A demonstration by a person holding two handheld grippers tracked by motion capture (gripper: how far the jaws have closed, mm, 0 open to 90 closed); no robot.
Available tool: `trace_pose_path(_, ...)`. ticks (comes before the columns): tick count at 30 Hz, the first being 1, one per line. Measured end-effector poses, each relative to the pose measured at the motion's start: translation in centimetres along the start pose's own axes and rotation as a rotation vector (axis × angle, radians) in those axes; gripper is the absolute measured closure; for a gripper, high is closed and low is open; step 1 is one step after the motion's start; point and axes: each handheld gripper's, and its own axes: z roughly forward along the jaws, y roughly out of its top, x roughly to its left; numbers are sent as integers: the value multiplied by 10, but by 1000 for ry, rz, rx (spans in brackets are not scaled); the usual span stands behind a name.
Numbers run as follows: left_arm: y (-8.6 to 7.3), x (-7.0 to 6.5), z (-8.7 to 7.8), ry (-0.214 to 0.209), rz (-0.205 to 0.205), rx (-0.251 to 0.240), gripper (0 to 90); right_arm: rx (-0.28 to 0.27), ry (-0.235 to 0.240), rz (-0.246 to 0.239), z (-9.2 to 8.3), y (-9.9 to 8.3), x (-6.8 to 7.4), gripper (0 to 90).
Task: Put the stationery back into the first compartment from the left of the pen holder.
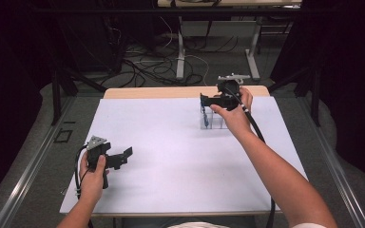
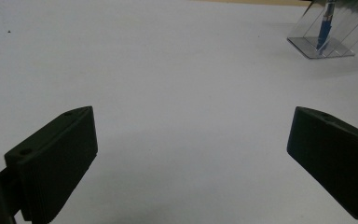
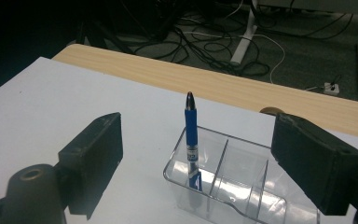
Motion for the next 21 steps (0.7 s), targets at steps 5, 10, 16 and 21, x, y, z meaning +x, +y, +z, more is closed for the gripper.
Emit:
trace_pose_path(5,0,0,0,-1,1,-1,17,-11,11,-41,-12,-6,-1,163)
trace_pose_path(10,0,0,0,1,2,-2,17,-18,19,-66,-25,-15,1,172)
trace_pose_path(16,0,0,0,2,1,-2,17,-21,51,-63,-40,-28,3,172)
trace_pose_path(21,0,0,0,2,0,-4,17,-12,61,-65,-48,-44,2,172)
